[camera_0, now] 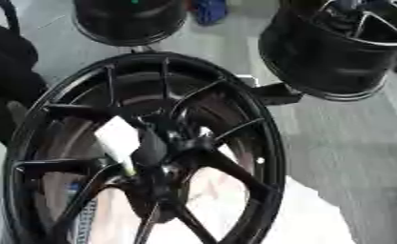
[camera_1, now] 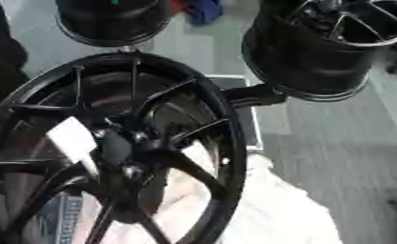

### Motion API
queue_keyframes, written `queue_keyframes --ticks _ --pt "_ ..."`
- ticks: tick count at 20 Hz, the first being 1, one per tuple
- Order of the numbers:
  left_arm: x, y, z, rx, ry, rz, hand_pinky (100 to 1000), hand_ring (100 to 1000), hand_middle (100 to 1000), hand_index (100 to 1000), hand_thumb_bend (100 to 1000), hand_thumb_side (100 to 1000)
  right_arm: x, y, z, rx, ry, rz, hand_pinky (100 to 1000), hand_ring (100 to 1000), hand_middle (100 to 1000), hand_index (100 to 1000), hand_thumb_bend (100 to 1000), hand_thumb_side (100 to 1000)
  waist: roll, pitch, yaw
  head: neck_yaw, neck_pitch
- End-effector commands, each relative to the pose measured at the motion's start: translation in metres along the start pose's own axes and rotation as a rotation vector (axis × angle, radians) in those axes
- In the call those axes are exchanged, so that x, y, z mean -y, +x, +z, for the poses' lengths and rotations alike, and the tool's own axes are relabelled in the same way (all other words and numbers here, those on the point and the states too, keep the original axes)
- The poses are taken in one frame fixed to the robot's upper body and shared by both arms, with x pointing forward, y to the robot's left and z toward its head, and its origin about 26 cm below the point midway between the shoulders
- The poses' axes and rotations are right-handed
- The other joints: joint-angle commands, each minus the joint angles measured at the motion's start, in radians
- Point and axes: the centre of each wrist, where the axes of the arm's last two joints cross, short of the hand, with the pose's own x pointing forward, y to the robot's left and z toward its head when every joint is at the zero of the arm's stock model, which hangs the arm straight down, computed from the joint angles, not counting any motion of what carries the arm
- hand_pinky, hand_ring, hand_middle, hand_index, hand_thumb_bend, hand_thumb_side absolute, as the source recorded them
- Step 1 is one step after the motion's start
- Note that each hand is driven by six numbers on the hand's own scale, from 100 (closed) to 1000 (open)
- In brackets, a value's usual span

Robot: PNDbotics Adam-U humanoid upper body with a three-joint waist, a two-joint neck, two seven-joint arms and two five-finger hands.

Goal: Pull the pin out of the wheel hub.

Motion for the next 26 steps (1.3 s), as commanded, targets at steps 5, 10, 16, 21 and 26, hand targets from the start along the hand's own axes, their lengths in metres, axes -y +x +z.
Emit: queue_keyframes --ticks 5,10,16,21,26 --pt "-0.018 0.019 -0.017 0.155 -0.262 -0.202 746 638 559 747 374 100 0.005 0.004 -0.005 0.045 0.017 0.029 558 604 566 644 100 470 0.013 -0.022 -0.004 0.000 0.011" --pt "-0.021 0.031 -0.028 0.257 -0.450 -0.294 760 668 594 764 421 100 0.004 0.006 -0.005 0.055 0.032 0.029 558 603 566 644 100 470 0.021 -0.023 -0.009 0.003 0.018" --pt "-0.010 0.046 -0.039 0.363 -0.668 -0.365 767 692 627 773 460 100 0.003 0.008 -0.006 0.067 0.050 0.026 558 603 565 644 100 470 0.026 -0.022 -0.018 0.005 0.024" --pt "0.001 0.059 -0.047 0.407 -0.788 -0.375 768 695 641 769 466 100 0.002 0.008 -0.006 0.070 0.060 0.028 559 602 565 644 100 470 0.028 -0.022 -0.015 0.001 0.025" --pt "0.009 0.071 -0.054 0.434 -0.907 -0.388 777 711 671 781 481 111 0.002 0.008 -0.005 0.073 0.072 0.033 560 602 565 644 100 470 0.032 -0.022 -0.014 -0.006 0.024"
